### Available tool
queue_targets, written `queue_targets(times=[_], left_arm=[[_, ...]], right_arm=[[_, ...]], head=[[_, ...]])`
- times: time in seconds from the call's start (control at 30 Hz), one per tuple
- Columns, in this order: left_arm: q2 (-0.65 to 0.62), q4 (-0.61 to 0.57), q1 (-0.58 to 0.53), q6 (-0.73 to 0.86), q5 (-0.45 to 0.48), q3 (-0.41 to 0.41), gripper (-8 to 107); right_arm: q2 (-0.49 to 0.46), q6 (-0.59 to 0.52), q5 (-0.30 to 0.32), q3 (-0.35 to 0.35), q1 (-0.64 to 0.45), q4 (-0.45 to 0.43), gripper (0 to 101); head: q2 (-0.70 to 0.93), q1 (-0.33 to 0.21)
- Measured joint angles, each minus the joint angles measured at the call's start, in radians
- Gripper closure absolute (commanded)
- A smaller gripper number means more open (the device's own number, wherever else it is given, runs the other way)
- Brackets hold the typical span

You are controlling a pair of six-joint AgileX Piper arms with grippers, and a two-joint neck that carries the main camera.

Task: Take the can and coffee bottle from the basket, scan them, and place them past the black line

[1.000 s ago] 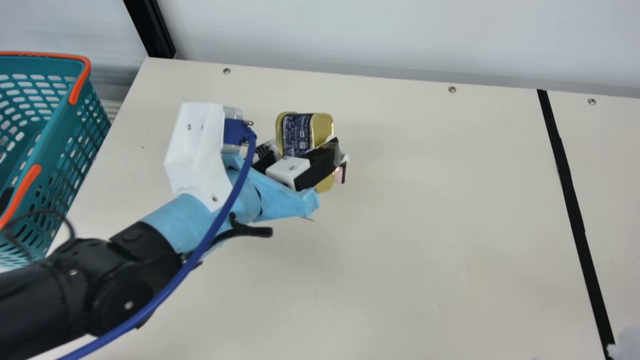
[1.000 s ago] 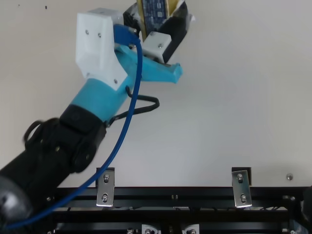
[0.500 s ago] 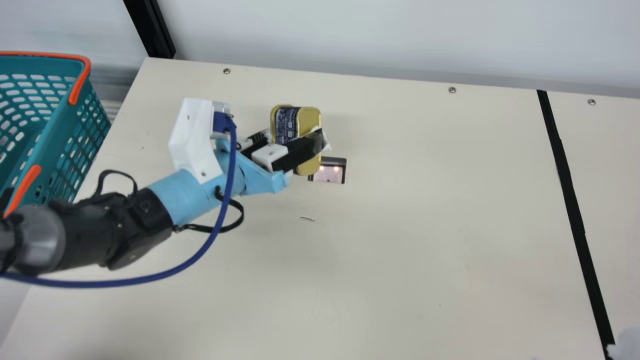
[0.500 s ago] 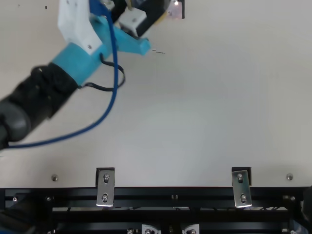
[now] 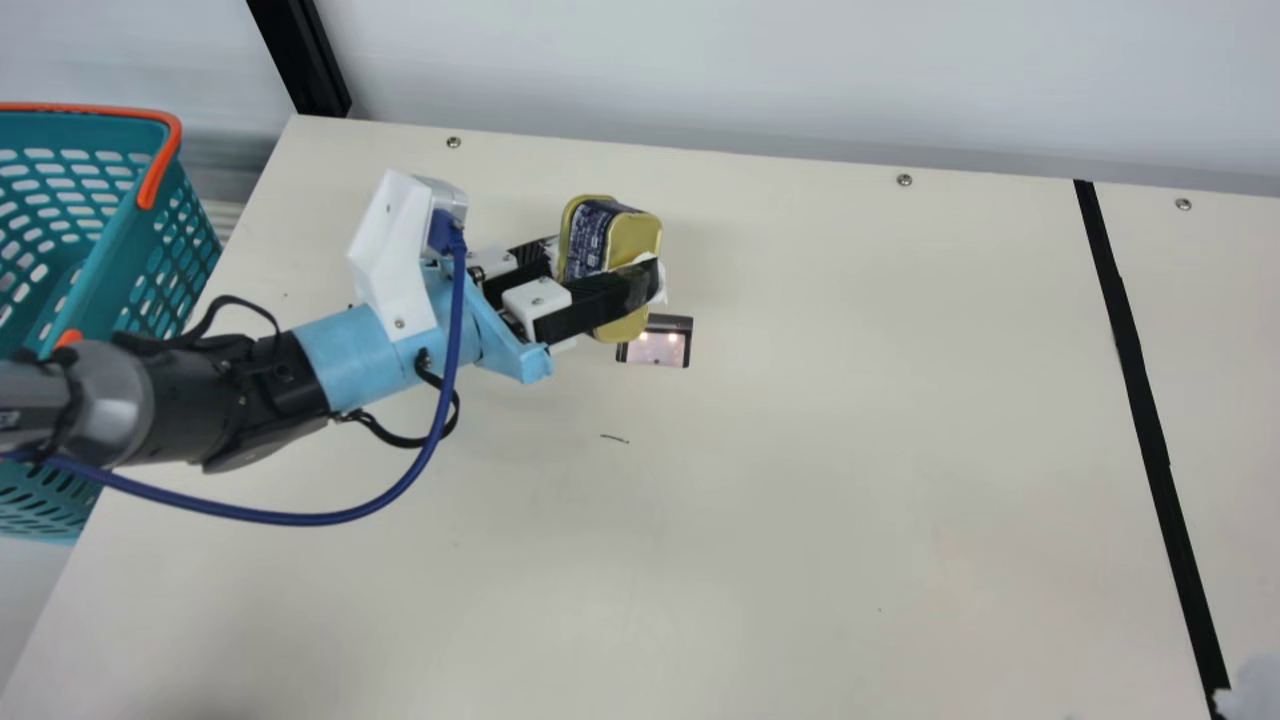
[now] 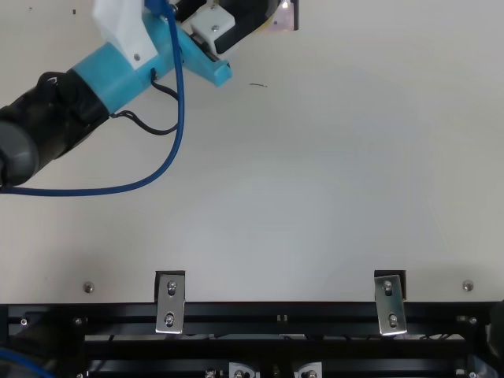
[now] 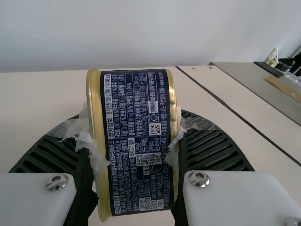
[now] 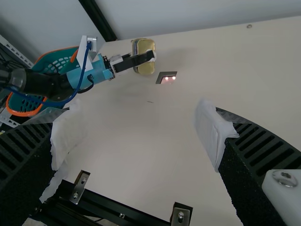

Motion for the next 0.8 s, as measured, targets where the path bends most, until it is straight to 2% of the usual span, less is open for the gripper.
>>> queue_targets(times=[0.8], left_arm=[[0.103, -0.119, -0.113, 0.073, 0.07, -0.169, 89]], right_arm=[[0.0, 0.0, 0.0, 0.0, 0.0, 0.0, 0]], head=[[0.0, 0.0]])
